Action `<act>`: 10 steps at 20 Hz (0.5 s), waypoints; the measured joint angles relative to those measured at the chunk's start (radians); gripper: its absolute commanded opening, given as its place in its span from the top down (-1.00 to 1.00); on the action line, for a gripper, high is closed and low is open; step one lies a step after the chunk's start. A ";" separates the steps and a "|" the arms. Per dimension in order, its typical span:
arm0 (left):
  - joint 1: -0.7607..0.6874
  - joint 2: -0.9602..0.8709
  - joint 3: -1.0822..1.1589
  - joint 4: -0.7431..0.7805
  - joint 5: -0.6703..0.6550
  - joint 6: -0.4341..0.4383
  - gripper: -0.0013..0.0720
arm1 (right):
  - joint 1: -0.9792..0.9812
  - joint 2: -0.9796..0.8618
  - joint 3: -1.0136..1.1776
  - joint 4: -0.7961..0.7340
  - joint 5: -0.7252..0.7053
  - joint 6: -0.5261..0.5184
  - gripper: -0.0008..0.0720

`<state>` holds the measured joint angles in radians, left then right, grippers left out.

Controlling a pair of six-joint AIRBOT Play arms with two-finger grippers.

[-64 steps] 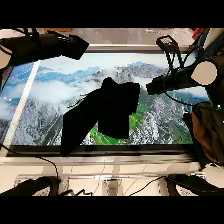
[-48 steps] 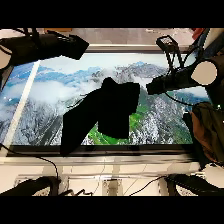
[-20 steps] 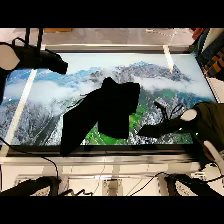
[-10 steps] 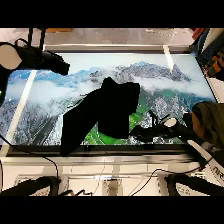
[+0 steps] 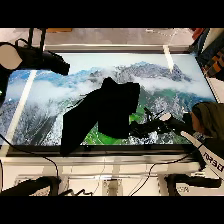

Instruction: Fold the clothes and pants, and hang the long-sleeved shirts on hangers.

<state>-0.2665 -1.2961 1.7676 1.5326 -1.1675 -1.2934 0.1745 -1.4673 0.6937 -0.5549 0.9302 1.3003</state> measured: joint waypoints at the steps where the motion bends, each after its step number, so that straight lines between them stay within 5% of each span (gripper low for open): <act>1: 0.000 0.000 0.000 0.000 0.000 0.000 0.93 | 0.000 -0.011 0.009 -0.003 0.006 -0.008 -0.22; 2: 0.000 0.000 0.000 0.000 0.000 0.000 0.93 | 0.000 -0.024 0.018 -0.006 0.015 -0.017 -0.07; 10: 0.000 -0.011 0.000 0.000 0.005 0.000 0.93 | 0.000 -0.077 0.066 -0.009 0.145 -0.199 -0.07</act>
<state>-0.2665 -1.3071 1.7676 1.5326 -1.1625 -1.2934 0.1749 -1.5440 0.7593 -0.5640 1.0756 1.1011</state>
